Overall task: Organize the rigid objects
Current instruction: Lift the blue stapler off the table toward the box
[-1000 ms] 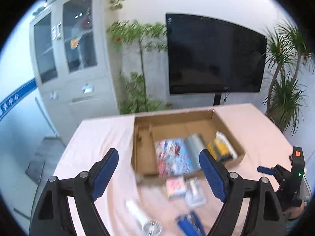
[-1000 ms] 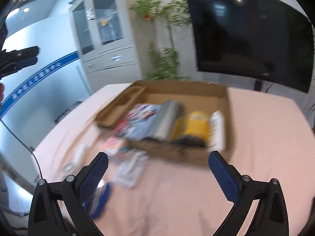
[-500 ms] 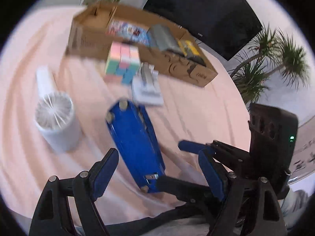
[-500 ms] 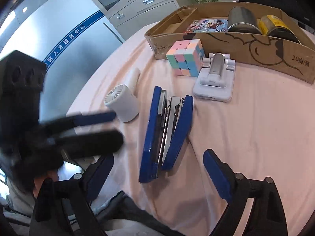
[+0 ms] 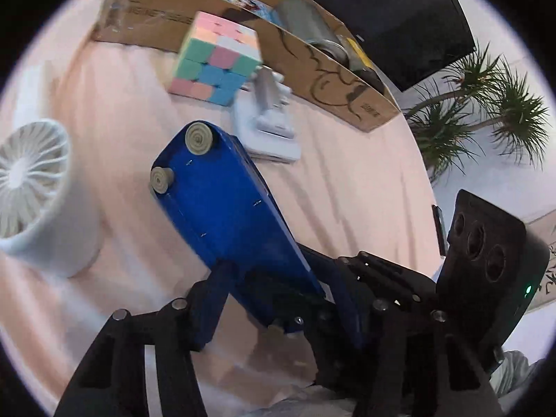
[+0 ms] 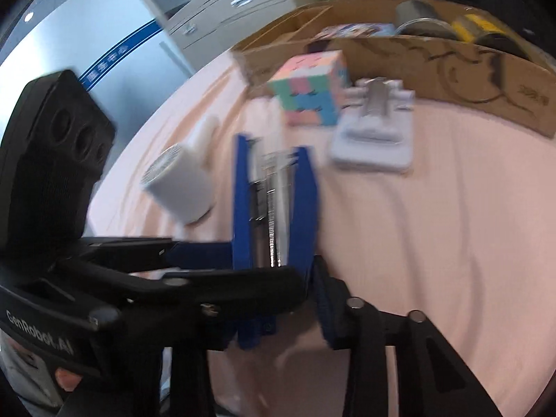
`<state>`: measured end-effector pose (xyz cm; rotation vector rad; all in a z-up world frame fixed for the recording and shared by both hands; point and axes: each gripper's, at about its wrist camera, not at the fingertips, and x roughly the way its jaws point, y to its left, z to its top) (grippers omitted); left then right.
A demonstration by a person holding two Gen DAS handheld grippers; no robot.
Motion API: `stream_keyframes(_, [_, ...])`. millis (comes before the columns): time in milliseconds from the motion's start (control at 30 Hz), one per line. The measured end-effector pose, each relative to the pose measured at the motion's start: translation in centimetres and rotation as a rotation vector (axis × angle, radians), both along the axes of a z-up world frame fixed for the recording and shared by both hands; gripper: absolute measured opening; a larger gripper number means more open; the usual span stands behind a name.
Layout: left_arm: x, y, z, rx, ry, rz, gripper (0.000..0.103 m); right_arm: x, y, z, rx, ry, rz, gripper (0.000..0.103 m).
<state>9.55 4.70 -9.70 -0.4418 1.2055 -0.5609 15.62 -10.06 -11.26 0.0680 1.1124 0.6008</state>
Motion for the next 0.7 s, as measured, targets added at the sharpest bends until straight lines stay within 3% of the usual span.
stream_keyframes(233, [0.2,-7.5,2.2,-0.043,-0.065,-0.168,0.048,-1.0,-5.7,2.1,-0.11,-0.105,-0.089,0.03])
stream_keyframes(400, [1.0,-11.5,2.8,-0.167,-0.091,-0.252,0.044,-2.3,-11.2,3.9,-0.285,-0.222,-0.135,0.029])
stream_keyframes(567, [1.3,-9.1,3.1,-0.107,-0.118,-0.168,0.042,-4.6,-10.6,3.4,-0.642,-0.491,-0.036,0.03])
stream_keyframes(633, [1.4,-6.2,2.8,-0.109,-0.09,-0.086,0.048,-6.1,-8.3,2.3,-0.791,-0.628,0.039,0.03])
stream_keyframes(700, [1.5,-3.5,2.4,-0.134,-0.064,-0.014,0.056,-7.2,-6.4,1.3,-0.851,-0.716,0.098,0.035])
